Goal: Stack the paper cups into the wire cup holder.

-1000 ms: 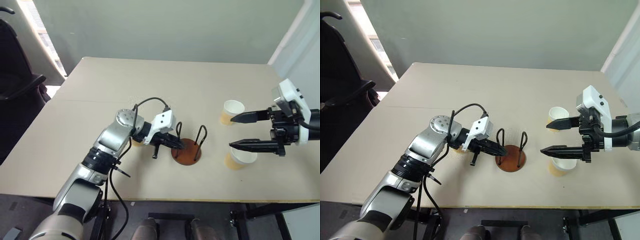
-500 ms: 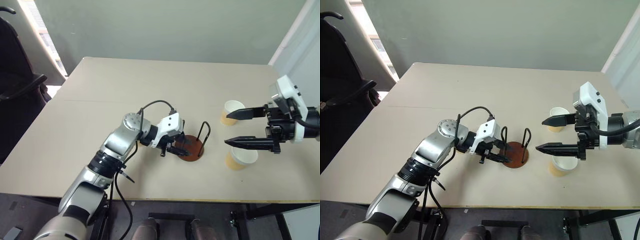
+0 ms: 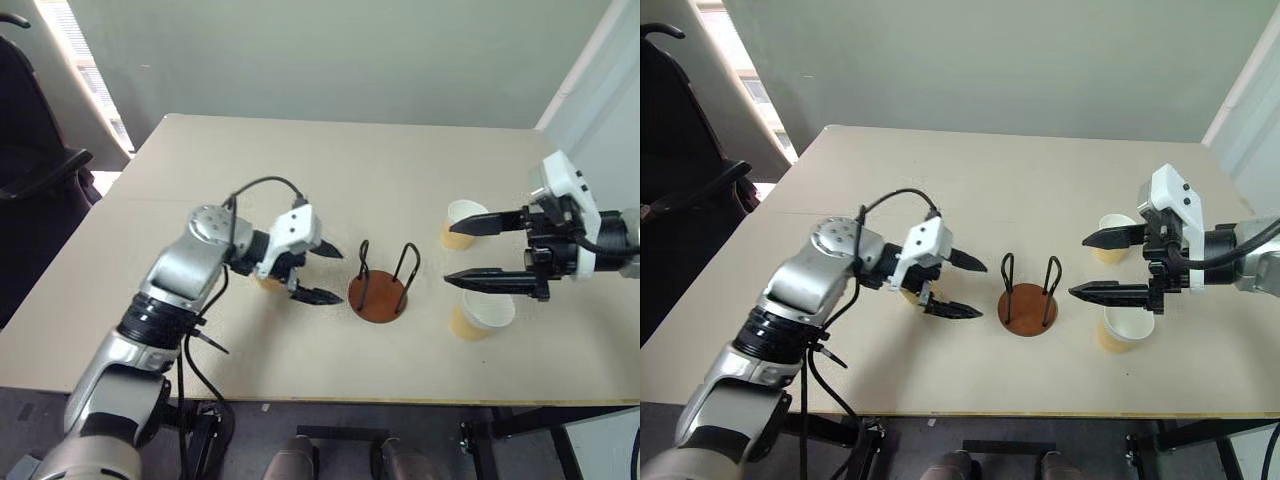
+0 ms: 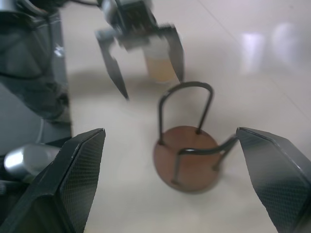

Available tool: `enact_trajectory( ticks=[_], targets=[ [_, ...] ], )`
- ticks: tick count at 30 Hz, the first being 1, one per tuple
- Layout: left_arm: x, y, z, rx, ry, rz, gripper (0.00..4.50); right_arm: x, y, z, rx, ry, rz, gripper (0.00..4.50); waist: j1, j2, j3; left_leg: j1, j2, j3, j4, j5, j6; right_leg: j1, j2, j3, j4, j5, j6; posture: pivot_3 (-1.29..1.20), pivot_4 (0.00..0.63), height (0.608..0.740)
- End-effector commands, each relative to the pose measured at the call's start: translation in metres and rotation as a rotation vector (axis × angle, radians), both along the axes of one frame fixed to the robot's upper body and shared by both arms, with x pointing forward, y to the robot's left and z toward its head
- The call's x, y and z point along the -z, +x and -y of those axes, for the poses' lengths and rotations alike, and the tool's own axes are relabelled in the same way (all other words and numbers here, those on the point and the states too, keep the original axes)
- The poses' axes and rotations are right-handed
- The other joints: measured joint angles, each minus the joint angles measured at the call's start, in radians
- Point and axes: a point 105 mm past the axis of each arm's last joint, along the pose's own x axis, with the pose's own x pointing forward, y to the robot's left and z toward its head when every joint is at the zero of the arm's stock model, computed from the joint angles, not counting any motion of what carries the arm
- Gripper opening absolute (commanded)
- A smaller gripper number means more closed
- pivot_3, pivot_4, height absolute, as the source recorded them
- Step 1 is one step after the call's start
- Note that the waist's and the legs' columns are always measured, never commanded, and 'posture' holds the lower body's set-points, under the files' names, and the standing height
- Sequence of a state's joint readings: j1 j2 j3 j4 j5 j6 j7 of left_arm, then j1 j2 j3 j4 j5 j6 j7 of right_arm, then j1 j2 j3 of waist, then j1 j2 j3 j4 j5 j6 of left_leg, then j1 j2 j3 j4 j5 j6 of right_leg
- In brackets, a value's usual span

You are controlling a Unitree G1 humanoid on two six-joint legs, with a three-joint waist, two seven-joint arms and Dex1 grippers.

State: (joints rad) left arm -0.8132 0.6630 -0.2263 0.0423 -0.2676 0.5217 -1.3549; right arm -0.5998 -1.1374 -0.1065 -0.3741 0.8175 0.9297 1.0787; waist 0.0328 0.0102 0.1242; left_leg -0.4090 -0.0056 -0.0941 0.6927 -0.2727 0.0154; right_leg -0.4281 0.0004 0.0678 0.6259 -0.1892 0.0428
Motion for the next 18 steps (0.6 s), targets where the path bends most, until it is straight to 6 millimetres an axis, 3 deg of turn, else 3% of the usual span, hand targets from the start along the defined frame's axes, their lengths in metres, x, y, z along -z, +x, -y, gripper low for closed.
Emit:
enact_trajectory(
  ticks=[1, 8, 12, 18],
  targets=[
    [-0.042, 0.0, -0.009, -0.027, -0.092, 0.059, 4.48, -0.006, 0.015, 0.01, 0.023, -0.042, 0.067, 4.5, -0.002, 0.0, 0.0, 0.0, 0.0, 0.0, 0.0, 0.0, 0.0, 0.0, 0.0, 0.0, 0.0, 0.0, 0.0, 0.0, 0.15, 0.74],
    [-0.073, 0.016, -0.046, -0.197, -0.168, 0.103, 4.48, 0.007, 0.065, 0.032, 0.071, -0.285, 0.207, 4.5, -0.011, 0.0, 0.0, 0.001, 0.001, 0.0, -0.003, -0.001, 0.001, -0.002, 0.0, 0.0, 0.001, 0.001, -0.002, 0.0, 0.15, 0.74],
    [-0.072, 0.012, -0.058, -0.216, -0.149, 0.118, 4.48, 0.016, 0.092, 0.042, 0.095, -0.42, 0.252, 4.5, -0.015, 0.0, 0.0, 0.001, 0.001, 0.0, -0.006, 0.0, 0.0, -0.005, 0.0, 0.0, 0.001, 0.002, -0.003, 0.0, 0.15, 0.74],
    [-0.066, 0.012, -0.062, -0.234, -0.134, 0.119, 4.48, 0.024, 0.123, 0.042, 0.081, -0.517, 0.263, 4.5, -0.018, 0.0, 0.0, -0.001, 0.002, 0.0, -0.012, 0.002, -0.004, -0.01, 0.0, -0.001, 0.001, 0.001, -0.005, 0.0, 0.15, 0.74]
  ],
)
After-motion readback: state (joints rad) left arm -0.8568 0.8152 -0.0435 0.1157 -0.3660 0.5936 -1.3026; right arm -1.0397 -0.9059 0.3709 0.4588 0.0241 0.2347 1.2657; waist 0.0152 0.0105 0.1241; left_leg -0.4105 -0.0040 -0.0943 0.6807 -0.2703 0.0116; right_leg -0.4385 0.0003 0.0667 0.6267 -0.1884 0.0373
